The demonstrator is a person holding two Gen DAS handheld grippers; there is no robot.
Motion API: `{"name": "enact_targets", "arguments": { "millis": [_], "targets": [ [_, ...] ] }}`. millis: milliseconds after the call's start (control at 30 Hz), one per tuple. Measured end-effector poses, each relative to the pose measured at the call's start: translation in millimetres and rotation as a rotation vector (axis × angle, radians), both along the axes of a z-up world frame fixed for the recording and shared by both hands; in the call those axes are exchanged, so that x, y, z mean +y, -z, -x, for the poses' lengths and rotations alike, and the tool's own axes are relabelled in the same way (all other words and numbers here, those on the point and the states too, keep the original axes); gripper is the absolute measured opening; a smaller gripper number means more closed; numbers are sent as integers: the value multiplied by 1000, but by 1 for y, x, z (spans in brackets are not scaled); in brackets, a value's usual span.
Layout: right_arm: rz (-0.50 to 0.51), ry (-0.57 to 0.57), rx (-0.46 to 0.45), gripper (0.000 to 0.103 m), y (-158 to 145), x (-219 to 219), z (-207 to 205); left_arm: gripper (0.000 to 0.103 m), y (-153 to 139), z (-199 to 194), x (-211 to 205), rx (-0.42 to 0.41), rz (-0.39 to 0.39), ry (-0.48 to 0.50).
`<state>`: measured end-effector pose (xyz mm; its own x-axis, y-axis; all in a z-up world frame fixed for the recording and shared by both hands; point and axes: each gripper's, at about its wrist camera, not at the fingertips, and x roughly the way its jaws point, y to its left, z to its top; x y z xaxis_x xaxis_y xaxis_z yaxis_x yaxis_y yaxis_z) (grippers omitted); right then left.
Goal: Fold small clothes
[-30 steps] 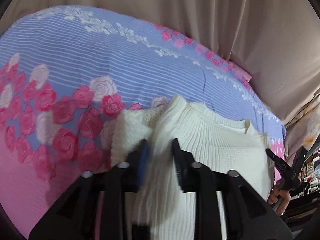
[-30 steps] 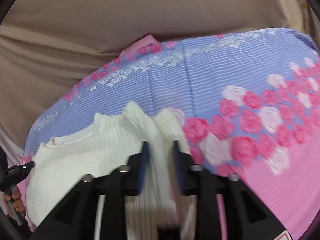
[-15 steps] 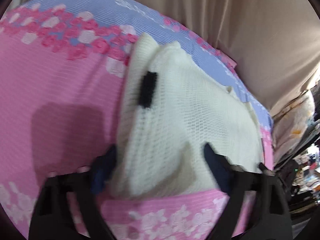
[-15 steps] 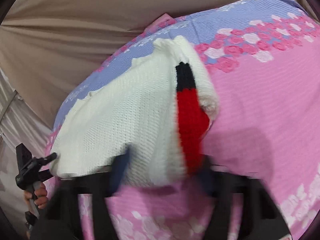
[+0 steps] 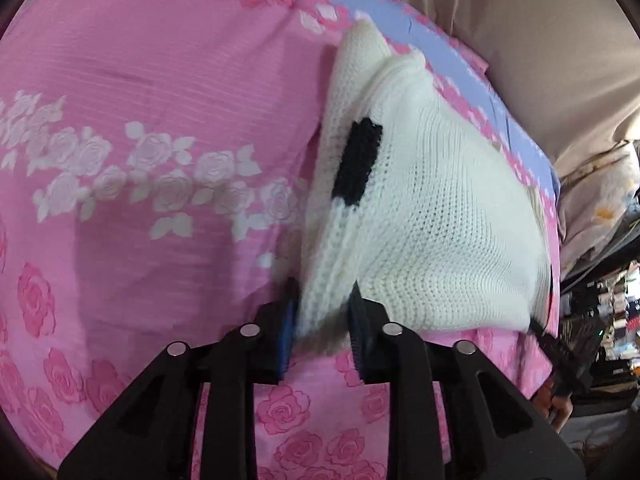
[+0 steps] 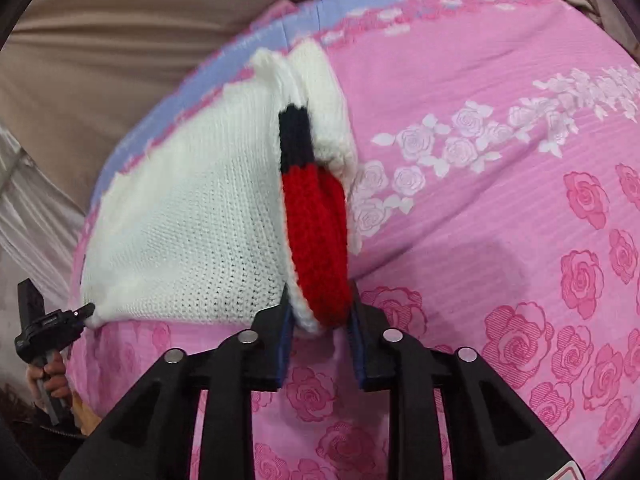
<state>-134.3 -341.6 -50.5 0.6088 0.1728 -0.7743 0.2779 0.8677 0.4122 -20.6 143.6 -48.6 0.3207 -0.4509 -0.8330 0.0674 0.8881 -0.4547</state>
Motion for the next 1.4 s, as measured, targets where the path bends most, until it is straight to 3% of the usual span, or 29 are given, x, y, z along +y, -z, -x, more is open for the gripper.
{"name": "enact_targets", "arguments": {
  "millis": [67,100,133,200,267,333,400,433,467,500,533,567,633,733,800,900,933,967,1033,1100,1167,1200,1300,1400],
  "targets": [
    [92,44,-17,37,-24,-8,-5,31,-22,-3,3,-64,12,-51],
    [131,52,-56,42,-37,-8,-9,43,-38,-6,2,-119,23,-59],
    [165,55,-114,55,-52,-11,-15,54,-59,-13,-3,-200,18,-46],
    [194,45,-213,68,-75,-16,-41,85,-88,-30,-18,-335,-33,-48],
    [207,20,-238,69,-78,-15,-80,93,-98,-53,-39,-403,-67,-35],
    [176,-5,-198,70,-63,-10,-127,94,-87,-85,-64,-390,-102,18],
    [160,-15,-145,68,-45,-3,-160,93,-59,-115,-86,-314,-108,50],
    [182,-7,-110,56,-36,0,-175,91,-47,-127,-92,-283,-108,62],
    [211,-10,-92,37,-28,7,-183,83,-34,-133,-93,-256,-119,51],
    [228,-10,-93,13,-27,12,-185,54,-25,-138,-95,-239,-128,36],
    [226,-3,-112,9,-33,15,-183,21,-18,-144,-96,-230,-151,32],
    [192,-1,-165,8,-46,13,-178,6,-17,-146,-96,-227,-145,49],
    [152,18,-287,8,-78,8,-162,7,-32,-141,-85,-260,-79,53],
    [153,41,-399,8,-111,1,-152,8,-63,-138,-81,-380,-112,32],
    [190,46,-325,8,-94,-6,-176,8,-64,-148,-81,-388,-122,10],
    [155,18,-83,8,-22,-17,-220,8,-20,-179,-93,-297,-231,12],
    [114,33,-108,8,-18,-20,-216,10,-2,-184,-93,-275,-246,16],
    [121,40,-123,8,-28,-19,-209,11,-5,-180,-91,-306,-239,0],
    [173,94,-181,19,-52,-15,-188,18,-20,-171,-88,-311,-253,-13],
    [265,102,-227,19,-78,7,-165,34,-48,-146,-85,-382,-316,-57],
    [275,-12,-268,19,-91,45,-155,52,-72,-113,-96,-483,-346,-32],
    [254,-118,-275,19,-91,76,-153,66,-79,-103,-104,-509,-343,-9],
    [208,-411,-223,18,-66,167,-156,70,-77,-68,-142,-507,-300,115],
    [269,-504,-178,7,-35,208,-144,69,-44,-51,-157,-421,-332,166]
  ]
}}
